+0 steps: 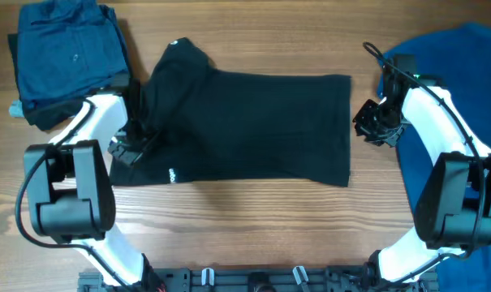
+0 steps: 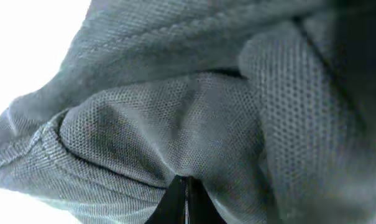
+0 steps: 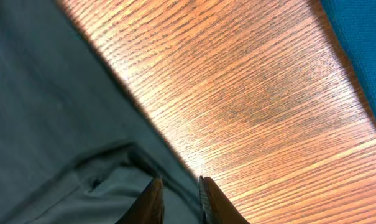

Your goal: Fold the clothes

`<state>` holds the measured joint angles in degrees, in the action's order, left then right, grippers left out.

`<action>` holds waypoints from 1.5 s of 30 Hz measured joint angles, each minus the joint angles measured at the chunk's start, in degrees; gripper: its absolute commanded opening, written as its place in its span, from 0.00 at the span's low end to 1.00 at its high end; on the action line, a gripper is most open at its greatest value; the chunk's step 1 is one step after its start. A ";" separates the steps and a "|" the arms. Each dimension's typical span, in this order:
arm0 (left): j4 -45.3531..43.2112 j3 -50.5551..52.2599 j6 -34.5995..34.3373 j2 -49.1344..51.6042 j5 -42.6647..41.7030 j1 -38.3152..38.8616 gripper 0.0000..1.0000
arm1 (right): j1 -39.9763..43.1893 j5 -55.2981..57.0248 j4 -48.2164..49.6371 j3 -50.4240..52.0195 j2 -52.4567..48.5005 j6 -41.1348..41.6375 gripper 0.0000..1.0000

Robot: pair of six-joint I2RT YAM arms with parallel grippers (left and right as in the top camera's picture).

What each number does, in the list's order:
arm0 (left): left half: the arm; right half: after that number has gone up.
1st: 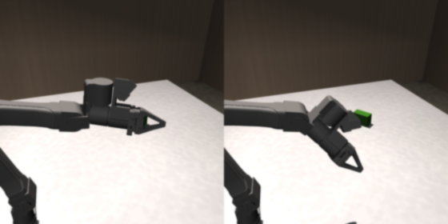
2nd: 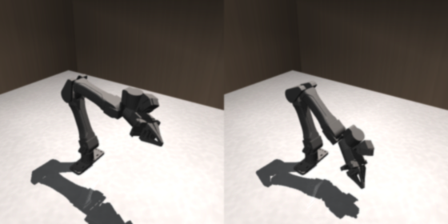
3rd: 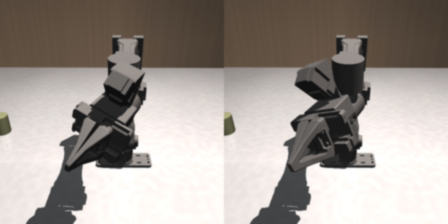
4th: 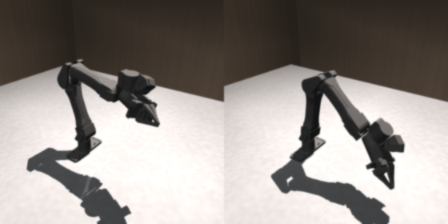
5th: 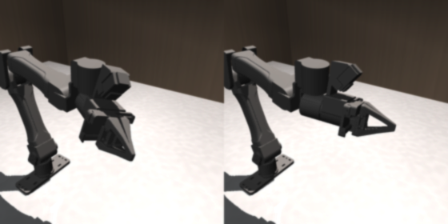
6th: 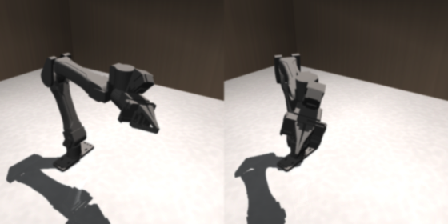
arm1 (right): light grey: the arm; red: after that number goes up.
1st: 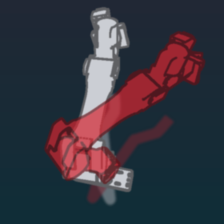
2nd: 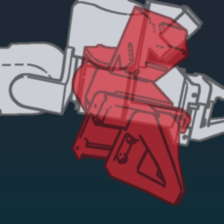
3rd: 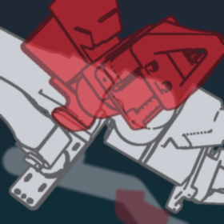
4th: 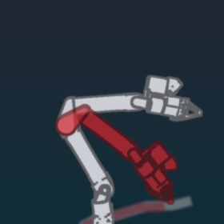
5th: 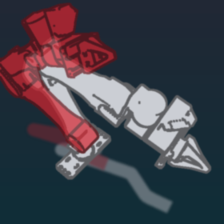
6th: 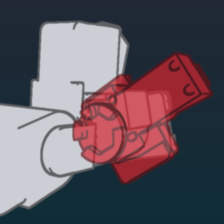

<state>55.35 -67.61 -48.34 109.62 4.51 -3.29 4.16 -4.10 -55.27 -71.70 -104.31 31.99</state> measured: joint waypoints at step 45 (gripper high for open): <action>-14.71 -49.90 25.29 27.28 -2.38 7.10 0.99 | -1.77 -10.45 4.50 -28.22 -17.84 -11.78 1.00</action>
<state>40.64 -117.51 -23.05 136.90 2.13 3.81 2.39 -14.55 -50.76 -99.92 -122.15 20.21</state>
